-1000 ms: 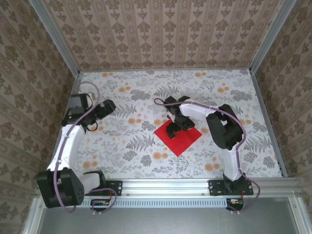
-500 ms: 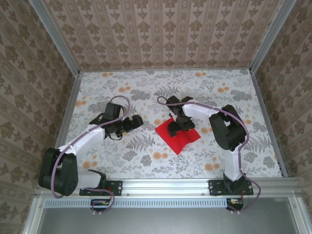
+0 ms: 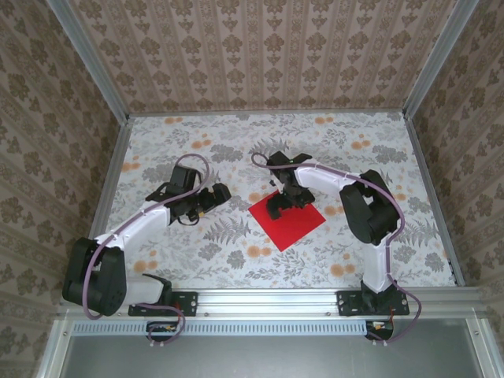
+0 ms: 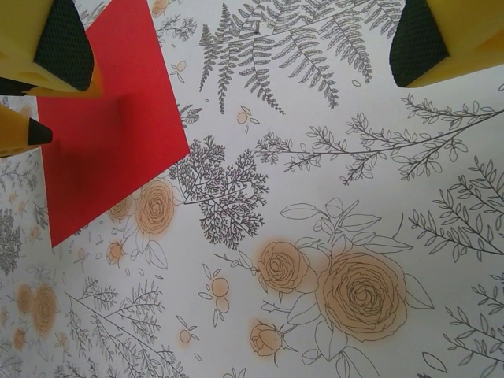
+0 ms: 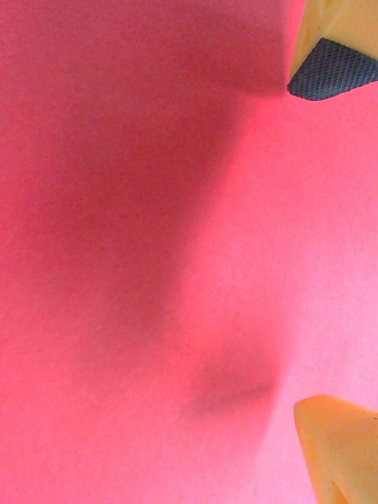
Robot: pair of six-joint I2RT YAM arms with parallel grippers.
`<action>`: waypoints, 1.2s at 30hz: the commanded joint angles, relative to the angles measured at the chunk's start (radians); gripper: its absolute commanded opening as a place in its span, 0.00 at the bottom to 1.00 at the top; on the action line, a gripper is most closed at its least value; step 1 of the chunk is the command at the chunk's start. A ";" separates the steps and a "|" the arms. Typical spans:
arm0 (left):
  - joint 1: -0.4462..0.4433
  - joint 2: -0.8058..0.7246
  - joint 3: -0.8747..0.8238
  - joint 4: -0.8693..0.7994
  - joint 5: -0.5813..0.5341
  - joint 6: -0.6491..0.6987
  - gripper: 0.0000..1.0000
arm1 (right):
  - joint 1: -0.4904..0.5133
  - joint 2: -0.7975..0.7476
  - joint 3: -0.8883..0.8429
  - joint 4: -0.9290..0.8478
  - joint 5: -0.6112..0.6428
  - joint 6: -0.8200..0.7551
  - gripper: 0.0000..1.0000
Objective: Fold a paper plane with a square sheet of paper (pick it up from the middle)
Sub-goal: Fold the square sheet of paper in half at the center of the table.
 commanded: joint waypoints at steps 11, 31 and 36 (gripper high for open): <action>-0.005 0.033 0.001 0.006 0.001 -0.034 1.00 | 0.013 0.121 0.025 -0.012 0.060 0.009 0.92; -0.048 0.034 -0.072 0.227 0.090 -0.113 0.90 | -0.049 -0.195 -0.201 0.379 -0.493 0.321 0.40; -0.092 0.026 -0.093 0.330 0.101 -0.140 0.87 | -0.097 -0.261 -0.316 0.610 -0.749 0.483 0.39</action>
